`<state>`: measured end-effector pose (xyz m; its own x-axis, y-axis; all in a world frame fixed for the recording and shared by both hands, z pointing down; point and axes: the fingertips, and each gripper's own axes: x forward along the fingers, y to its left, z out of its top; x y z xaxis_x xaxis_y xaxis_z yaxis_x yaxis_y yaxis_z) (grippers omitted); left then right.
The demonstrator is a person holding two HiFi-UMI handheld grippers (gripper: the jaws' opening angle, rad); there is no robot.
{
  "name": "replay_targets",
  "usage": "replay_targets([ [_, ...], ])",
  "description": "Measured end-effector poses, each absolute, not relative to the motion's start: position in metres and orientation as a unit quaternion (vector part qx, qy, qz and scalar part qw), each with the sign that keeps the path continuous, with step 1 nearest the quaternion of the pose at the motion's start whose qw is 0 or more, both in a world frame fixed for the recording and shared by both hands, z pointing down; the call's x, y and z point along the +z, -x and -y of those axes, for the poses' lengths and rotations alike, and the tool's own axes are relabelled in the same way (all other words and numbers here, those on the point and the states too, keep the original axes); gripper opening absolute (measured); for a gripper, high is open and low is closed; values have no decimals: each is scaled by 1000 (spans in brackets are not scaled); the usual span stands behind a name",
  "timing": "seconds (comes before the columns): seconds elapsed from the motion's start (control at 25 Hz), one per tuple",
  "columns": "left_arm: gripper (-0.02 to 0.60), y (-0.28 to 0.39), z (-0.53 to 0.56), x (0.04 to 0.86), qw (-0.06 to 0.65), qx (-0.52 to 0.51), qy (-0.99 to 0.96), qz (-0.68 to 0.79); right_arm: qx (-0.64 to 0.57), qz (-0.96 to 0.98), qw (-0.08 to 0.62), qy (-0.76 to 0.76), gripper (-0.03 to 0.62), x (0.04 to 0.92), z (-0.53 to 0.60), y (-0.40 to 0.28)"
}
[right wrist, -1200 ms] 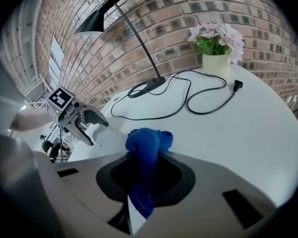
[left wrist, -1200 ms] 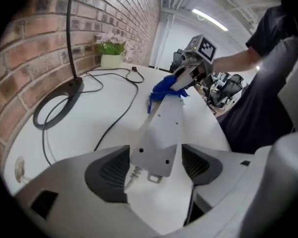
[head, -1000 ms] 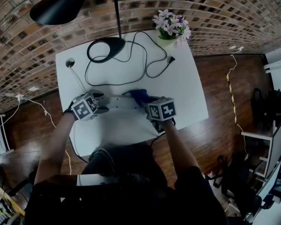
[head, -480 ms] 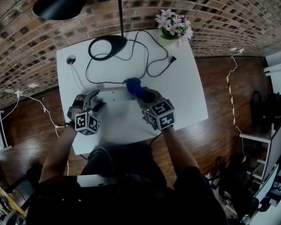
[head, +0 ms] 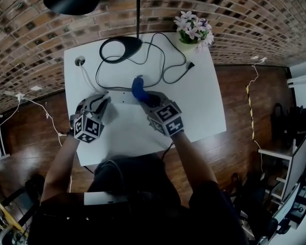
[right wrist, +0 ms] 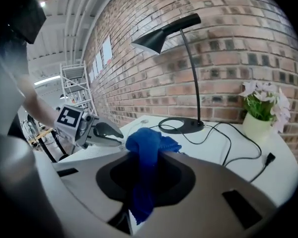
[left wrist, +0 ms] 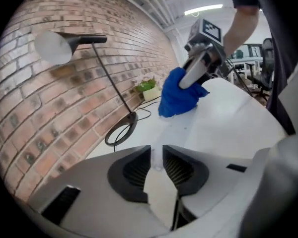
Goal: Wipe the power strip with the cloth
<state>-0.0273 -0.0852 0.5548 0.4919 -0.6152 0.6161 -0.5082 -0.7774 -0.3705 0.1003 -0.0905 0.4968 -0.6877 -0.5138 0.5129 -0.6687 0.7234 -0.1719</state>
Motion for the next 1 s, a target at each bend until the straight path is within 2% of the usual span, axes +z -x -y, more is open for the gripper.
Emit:
replay_targets([
  [0.2,282,48,87,573,11,-427,869,-248,203,889,216,-348,64,508,73,-120],
  [0.28,322,35,85,573,-10,-422,882,-210,208,888,215,-350,64,511,70,-122],
  [0.36,325,19,86,571,-21,-420,889,-179,210,887,214,-351,64,511,72,-123],
  [0.52,327,2,86,590,40,-478,869,-118,207,885,217,-356,64,506,79,-131],
  [0.6,327,-3,91,592,16,-465,877,-122,209,883,217,-359,64,505,81,-135],
  [0.76,330,-20,98,579,-87,-408,901,-115,215,881,222,-359,64,506,85,-143],
  [1.0,347,-23,95,597,-44,-459,885,-67,230,876,237,-353,64,515,87,-153],
])
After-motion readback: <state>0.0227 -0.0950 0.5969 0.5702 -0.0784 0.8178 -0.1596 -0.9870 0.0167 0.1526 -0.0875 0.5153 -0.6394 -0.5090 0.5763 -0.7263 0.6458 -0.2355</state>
